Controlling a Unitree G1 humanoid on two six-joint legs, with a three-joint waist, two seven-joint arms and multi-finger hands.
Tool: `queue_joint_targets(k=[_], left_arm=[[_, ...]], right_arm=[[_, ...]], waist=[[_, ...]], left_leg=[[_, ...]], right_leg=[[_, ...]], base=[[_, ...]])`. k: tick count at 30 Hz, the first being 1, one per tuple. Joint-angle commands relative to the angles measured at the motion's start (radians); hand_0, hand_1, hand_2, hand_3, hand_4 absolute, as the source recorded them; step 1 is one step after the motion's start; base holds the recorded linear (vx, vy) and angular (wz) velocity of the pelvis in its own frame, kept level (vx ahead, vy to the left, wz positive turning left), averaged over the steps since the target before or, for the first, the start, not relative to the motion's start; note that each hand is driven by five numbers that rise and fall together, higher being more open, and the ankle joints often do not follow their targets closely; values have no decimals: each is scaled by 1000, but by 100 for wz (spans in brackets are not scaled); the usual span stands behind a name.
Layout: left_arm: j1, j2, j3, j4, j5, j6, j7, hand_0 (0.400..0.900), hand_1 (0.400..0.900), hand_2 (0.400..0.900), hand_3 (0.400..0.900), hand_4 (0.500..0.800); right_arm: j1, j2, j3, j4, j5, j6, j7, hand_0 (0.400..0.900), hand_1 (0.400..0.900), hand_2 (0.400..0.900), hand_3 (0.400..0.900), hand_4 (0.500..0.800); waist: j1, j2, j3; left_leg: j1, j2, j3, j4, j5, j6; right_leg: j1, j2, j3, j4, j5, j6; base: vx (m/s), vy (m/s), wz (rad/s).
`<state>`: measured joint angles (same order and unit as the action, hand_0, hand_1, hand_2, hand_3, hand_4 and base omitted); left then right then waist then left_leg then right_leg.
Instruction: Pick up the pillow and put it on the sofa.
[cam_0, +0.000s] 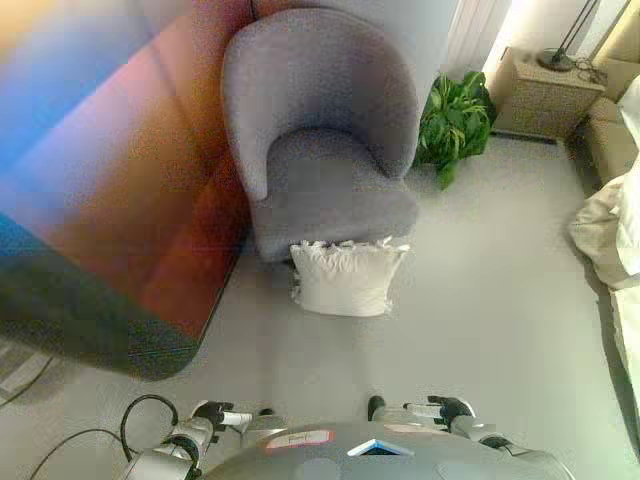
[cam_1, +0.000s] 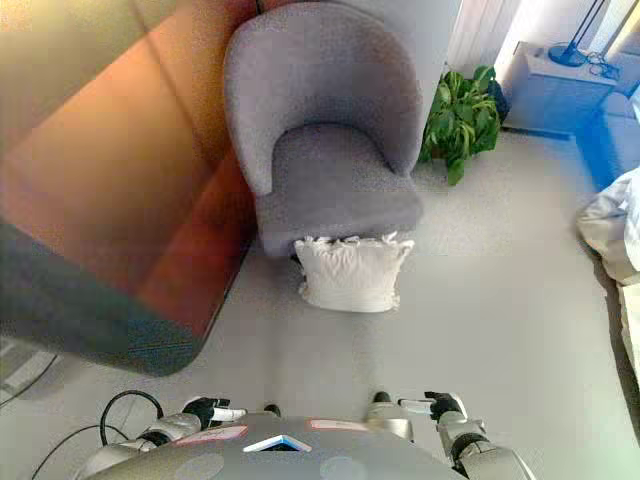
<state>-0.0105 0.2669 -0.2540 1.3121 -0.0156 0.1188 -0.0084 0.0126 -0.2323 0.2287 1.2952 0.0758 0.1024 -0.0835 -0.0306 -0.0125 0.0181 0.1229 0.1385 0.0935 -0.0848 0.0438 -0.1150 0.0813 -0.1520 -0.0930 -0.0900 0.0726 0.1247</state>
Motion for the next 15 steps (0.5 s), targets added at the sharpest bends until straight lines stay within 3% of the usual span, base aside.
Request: queue_joint_targets(k=[1,5,15], left_arm=[[-49,-12,-34,20,-19,-13,41,900,900,900,900,800],[-47,-14,-37,8,-20,-9,8,900,900,900,900,800],[-44,-18,-52,1,-31,6,7,900,900,900,900,800]], right_arm=[[-56,-25,14,59,-4,18,-3,900,900,900,900,800],[-58,-28,17,55,-4,20,-4,900,900,900,900,800],[-67,-29,38,46,0,25,-6,900,900,900,900,800]], waist=[[-19,9,43],[-17,14,48],[-27,30,77]], left_leg=[[8,-125,38,4,-76,108],[5,-125,36,5,-74,106],[-22,-111,29,9,-59,99]], right_leg=[[12,92,13,33,-49,-33],[11,91,8,33,-50,-33],[-22,114,20,64,-70,-52]], base=[[0,0,0],[-5,-15,3],[-6,-60,2]])
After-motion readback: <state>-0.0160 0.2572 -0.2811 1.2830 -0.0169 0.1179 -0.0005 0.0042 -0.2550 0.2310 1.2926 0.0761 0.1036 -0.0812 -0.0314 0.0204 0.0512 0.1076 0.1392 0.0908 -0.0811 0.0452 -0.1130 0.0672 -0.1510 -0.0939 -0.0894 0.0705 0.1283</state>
